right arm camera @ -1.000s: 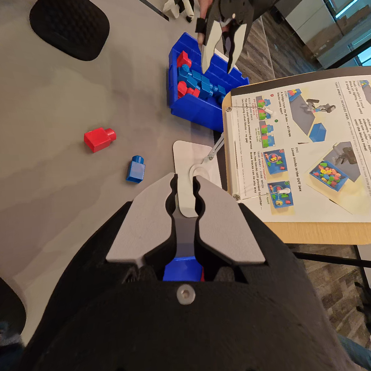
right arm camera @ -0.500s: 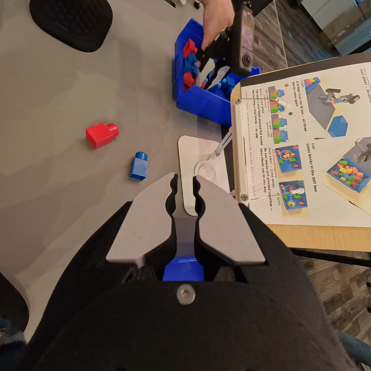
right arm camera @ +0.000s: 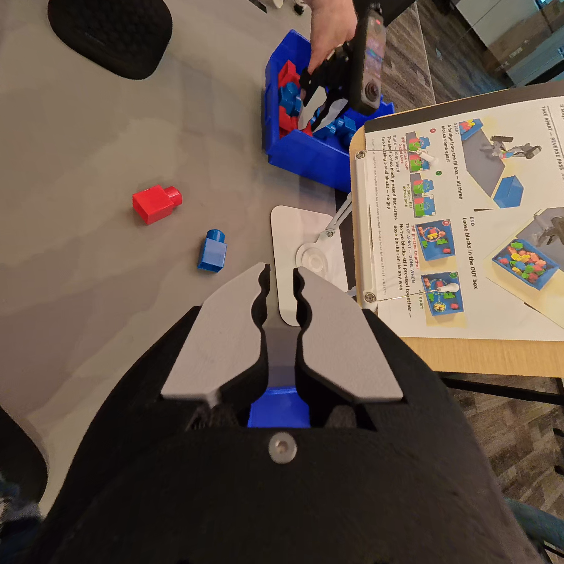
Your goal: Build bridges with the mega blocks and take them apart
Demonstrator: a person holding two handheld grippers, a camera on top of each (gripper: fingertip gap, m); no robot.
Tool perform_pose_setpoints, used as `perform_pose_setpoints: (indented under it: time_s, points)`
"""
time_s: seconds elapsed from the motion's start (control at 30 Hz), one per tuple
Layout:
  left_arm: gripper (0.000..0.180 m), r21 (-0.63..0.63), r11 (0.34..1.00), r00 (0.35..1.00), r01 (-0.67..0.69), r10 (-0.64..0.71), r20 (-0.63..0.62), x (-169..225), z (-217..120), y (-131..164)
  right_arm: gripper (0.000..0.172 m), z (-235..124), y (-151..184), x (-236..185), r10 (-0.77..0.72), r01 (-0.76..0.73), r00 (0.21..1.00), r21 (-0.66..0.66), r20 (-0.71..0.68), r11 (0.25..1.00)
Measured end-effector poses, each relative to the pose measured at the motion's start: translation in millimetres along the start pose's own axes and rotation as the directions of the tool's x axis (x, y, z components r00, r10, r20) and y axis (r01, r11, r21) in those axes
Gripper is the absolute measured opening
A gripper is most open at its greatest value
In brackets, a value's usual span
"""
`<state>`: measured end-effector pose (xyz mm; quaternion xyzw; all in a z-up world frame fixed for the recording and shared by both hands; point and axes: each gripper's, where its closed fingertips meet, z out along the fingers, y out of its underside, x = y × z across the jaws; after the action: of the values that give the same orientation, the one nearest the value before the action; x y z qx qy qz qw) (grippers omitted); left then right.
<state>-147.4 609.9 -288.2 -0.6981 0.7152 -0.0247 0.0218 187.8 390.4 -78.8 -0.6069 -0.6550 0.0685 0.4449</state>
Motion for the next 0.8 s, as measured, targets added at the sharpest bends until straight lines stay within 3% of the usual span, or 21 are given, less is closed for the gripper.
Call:
perform_pose_setpoints:
  time_s: [0.2,0.47,0.6,0.8]
  points:
    - [0.020,0.177,0.984,0.985,-0.023,-0.008,0.171,6.2,-51.3,-18.3,0.014,-5.8,-0.1,0.9,0.001,-0.001,1.000,0.007,-0.012,1.000]
    - [0.019,0.405,0.898,0.955,-0.174,0.054,0.290,62.9,-121.1,-63.9,0.014,-7.9,-5.9,-2.7,-0.015,0.015,1.000,0.015,-0.010,1.000]
    - [0.019,0.438,0.863,0.956,-0.252,0.153,0.249,117.3,-119.5,-102.8,0.014,-9.1,-9.3,-5.3,-0.026,0.026,1.000,0.016,-0.008,1.000]
    - [0.019,0.325,0.856,0.913,-0.402,0.348,0.213,184.8,-69.1,-163.4,0.014,-11.0,-14.1,-9.1,-0.040,0.040,0.999,0.023,-0.003,0.999]
